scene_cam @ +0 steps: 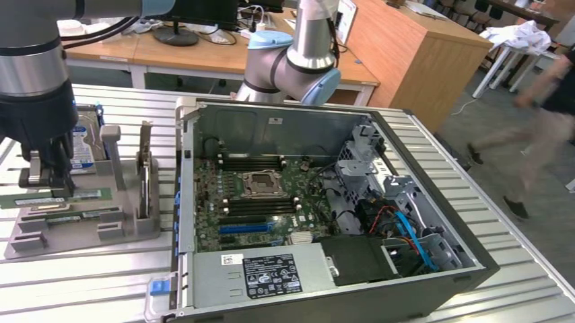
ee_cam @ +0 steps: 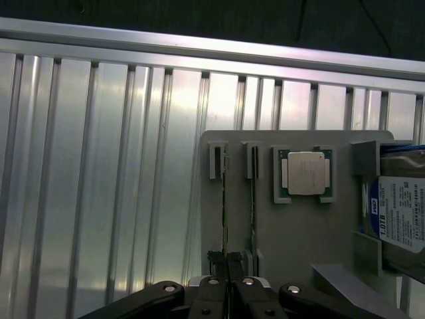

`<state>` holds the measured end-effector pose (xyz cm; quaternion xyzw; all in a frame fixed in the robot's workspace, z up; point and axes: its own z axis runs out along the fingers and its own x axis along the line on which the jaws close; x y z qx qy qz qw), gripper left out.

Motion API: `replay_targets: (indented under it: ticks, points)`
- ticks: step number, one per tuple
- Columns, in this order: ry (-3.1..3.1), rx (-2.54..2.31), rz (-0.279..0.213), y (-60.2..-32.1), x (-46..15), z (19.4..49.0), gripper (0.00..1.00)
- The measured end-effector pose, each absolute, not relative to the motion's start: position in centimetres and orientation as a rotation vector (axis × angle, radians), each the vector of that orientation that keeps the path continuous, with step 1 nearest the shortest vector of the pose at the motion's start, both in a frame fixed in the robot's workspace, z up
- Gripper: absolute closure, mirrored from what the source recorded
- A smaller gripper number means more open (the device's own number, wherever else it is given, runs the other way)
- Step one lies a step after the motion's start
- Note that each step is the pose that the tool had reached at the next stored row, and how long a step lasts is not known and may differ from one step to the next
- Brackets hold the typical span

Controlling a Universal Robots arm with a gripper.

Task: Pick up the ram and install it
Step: 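Pick up the ram and move it above insertion slot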

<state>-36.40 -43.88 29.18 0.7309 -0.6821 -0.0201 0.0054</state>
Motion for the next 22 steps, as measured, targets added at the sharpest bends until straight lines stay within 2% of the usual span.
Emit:
replay_targets:
  ticks: [22]
  points:
    - [-2.136,2.289,-0.063,-43.9,-36.4,30.3,0.88]
